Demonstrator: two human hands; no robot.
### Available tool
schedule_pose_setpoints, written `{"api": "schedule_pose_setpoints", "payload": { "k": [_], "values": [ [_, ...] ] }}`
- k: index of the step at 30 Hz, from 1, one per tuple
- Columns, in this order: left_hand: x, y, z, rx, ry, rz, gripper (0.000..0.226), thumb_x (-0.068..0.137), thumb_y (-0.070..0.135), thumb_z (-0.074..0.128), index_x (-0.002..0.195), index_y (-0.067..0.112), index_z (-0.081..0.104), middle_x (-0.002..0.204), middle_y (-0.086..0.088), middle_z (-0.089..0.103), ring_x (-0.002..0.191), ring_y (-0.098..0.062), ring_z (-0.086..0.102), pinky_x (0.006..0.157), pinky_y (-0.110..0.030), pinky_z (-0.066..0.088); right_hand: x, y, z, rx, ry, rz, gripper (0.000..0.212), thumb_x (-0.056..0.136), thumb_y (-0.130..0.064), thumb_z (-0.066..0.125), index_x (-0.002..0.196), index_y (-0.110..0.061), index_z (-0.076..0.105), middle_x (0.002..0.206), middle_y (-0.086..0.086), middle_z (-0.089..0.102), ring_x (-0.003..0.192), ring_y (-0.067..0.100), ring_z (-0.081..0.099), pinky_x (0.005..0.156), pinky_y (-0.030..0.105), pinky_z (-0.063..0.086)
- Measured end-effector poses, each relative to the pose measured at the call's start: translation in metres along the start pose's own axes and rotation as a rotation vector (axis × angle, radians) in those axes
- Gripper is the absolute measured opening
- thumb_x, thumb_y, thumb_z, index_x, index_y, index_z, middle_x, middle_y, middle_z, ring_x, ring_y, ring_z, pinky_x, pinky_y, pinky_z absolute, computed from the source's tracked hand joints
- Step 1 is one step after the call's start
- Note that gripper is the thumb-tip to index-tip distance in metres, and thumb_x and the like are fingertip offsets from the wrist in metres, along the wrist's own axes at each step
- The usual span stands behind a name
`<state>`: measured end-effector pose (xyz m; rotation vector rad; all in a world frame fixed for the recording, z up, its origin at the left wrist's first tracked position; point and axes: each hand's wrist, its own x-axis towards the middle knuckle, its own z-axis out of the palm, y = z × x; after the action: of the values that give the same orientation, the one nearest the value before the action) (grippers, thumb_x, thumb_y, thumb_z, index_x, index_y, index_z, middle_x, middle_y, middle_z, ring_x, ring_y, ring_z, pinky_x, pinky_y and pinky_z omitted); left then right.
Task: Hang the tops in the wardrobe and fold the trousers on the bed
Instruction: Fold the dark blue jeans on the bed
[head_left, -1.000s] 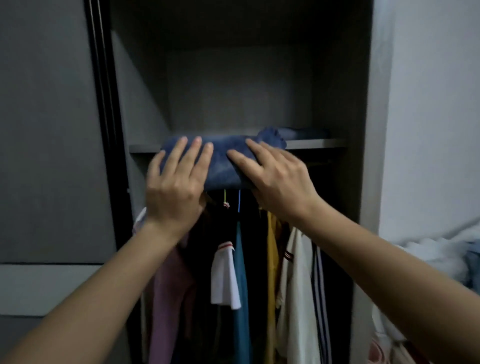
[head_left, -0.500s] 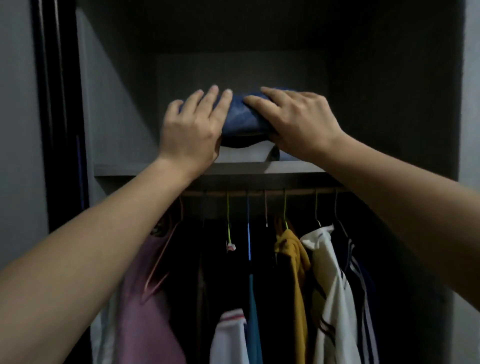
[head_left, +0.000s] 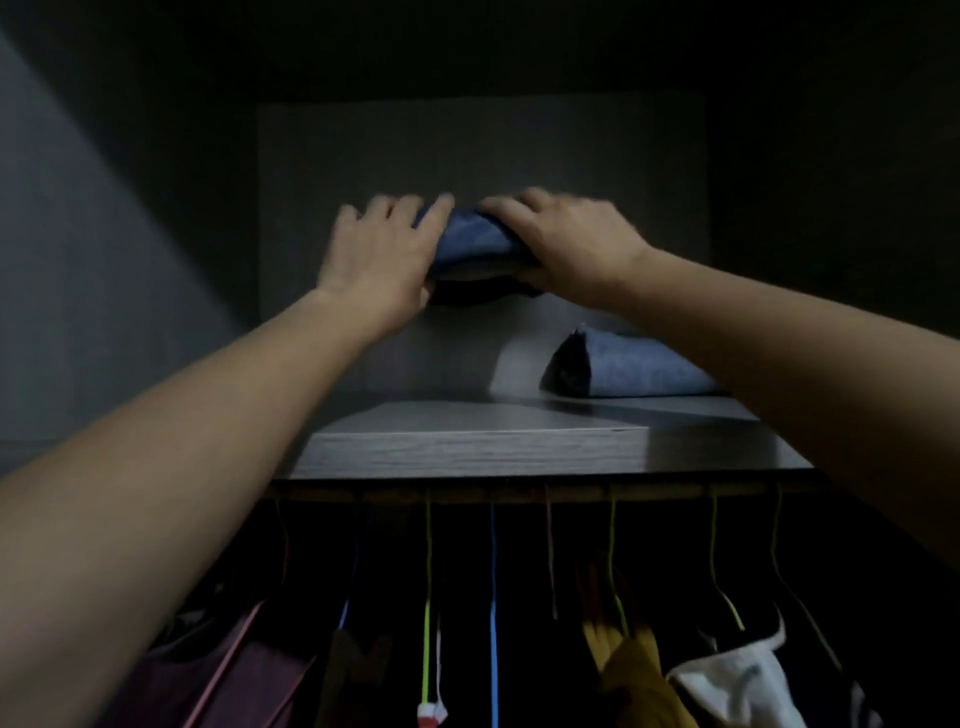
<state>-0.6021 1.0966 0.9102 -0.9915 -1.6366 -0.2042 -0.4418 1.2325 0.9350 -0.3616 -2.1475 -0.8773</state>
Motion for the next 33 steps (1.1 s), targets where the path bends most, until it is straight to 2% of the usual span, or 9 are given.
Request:
{"api": "schedule_pose_setpoints", "payload": {
  "k": [4, 6, 9, 13, 17, 21, 23, 28, 33],
  "values": [
    [-0.003, 0.003, 0.048, -0.172, -0.659, 0.141, 0.065, 0.083, 0.040, 0.071, 0.141, 0.028, 0.042, 0.130, -0.005, 0.058, 0.108, -0.027, 0.059, 0.086, -0.034, 0.050, -0.013, 0.002, 0.056, 0.235, -0.665, 0.037, 0.076, 0.087, -0.044, 0.074, 0.149, -0.022, 0.038, 0.138, 0.004, 0.056, 0.109, 0.018, 0.054, 0.090, 0.027, 0.041],
    [-0.006, -0.003, 0.063, -0.325, -0.900, 0.104, 0.057, 0.090, 0.025, 0.067, 0.142, 0.027, 0.042, 0.122, -0.004, 0.058, 0.096, -0.023, 0.059, 0.078, -0.034, 0.052, -0.019, 0.010, 0.070, 0.318, -0.752, 0.078, 0.077, 0.089, -0.046, 0.071, 0.153, -0.023, 0.035, 0.142, 0.001, 0.053, 0.120, 0.019, 0.053, 0.099, 0.027, 0.039],
    [0.002, -0.009, 0.074, -0.372, -0.860, 0.129, 0.057, 0.093, 0.022, 0.065, 0.144, 0.023, 0.041, 0.125, -0.007, 0.057, 0.104, -0.028, 0.060, 0.091, -0.042, 0.053, -0.012, 0.020, 0.074, 0.412, -0.732, 0.149, 0.075, 0.087, -0.046, 0.072, 0.151, -0.026, 0.038, 0.132, -0.007, 0.056, 0.111, 0.013, 0.053, 0.094, 0.025, 0.037],
    [0.001, -0.008, 0.070, -0.410, -0.899, 0.115, 0.048, 0.091, 0.013, 0.057, 0.137, 0.022, 0.046, 0.117, -0.008, 0.060, 0.094, -0.028, 0.062, 0.079, -0.037, 0.055, -0.009, 0.015, 0.076, 0.466, -0.742, 0.262, 0.075, 0.083, -0.028, 0.075, 0.149, -0.031, 0.040, 0.120, -0.008, 0.052, 0.107, 0.014, 0.052, 0.091, 0.027, 0.039],
    [-0.003, -0.006, 0.052, -0.426, -0.691, 0.036, 0.043, 0.093, 0.009, 0.045, 0.134, 0.007, 0.055, 0.133, -0.016, 0.057, 0.116, -0.032, 0.056, 0.095, -0.035, 0.048, -0.015, -0.002, 0.063, 0.444, -0.745, 0.342, 0.065, 0.088, -0.029, 0.062, 0.149, -0.032, 0.039, 0.130, 0.000, 0.055, 0.109, 0.018, 0.050, 0.092, 0.031, 0.038],
    [-0.014, -0.008, 0.023, -0.465, -0.276, -0.033, 0.049, 0.089, 0.010, 0.046, 0.138, 0.010, 0.050, 0.141, -0.015, 0.050, 0.127, -0.036, 0.047, 0.102, -0.047, 0.043, -0.029, -0.018, 0.041, 0.306, -0.529, 0.413, 0.047, 0.105, -0.035, 0.039, 0.151, -0.027, 0.038, 0.148, 0.010, 0.048, 0.128, 0.030, 0.048, 0.101, 0.035, 0.037],
    [-0.029, -0.009, 0.007, -0.431, -0.201, 0.002, 0.054, 0.088, 0.013, 0.048, 0.142, 0.011, 0.044, 0.147, -0.015, 0.042, 0.134, -0.036, 0.038, 0.106, -0.051, 0.037, -0.039, -0.027, 0.026, 0.212, -0.405, 0.436, 0.048, 0.106, -0.040, 0.033, 0.152, -0.026, 0.034, 0.152, 0.012, 0.043, 0.133, 0.032, 0.046, 0.105, 0.042, 0.039],
    [-0.079, -0.007, -0.016, -0.436, -0.156, 0.000, 0.070, 0.094, 0.024, 0.044, 0.156, 0.016, 0.013, 0.163, -0.016, 0.007, 0.149, -0.037, 0.007, 0.117, -0.059, 0.017, -0.082, -0.050, -0.016, 0.031, -0.095, 0.505, 0.051, 0.105, -0.046, 0.035, 0.150, -0.023, 0.038, 0.155, 0.011, 0.036, 0.132, 0.036, 0.047, 0.100, 0.047, 0.044],
    [-0.105, -0.003, -0.028, -0.610, 0.147, -0.056, 0.059, 0.099, 0.030, 0.035, 0.155, 0.017, 0.020, 0.163, -0.016, 0.014, 0.149, -0.036, 0.012, 0.118, -0.056, 0.018, -0.137, -0.062, -0.061, -0.136, 0.042, 0.587, 0.050, 0.104, -0.042, 0.041, 0.149, -0.020, 0.041, 0.158, 0.016, 0.032, 0.136, 0.039, 0.042, 0.104, 0.049, 0.039]
  ]
}}
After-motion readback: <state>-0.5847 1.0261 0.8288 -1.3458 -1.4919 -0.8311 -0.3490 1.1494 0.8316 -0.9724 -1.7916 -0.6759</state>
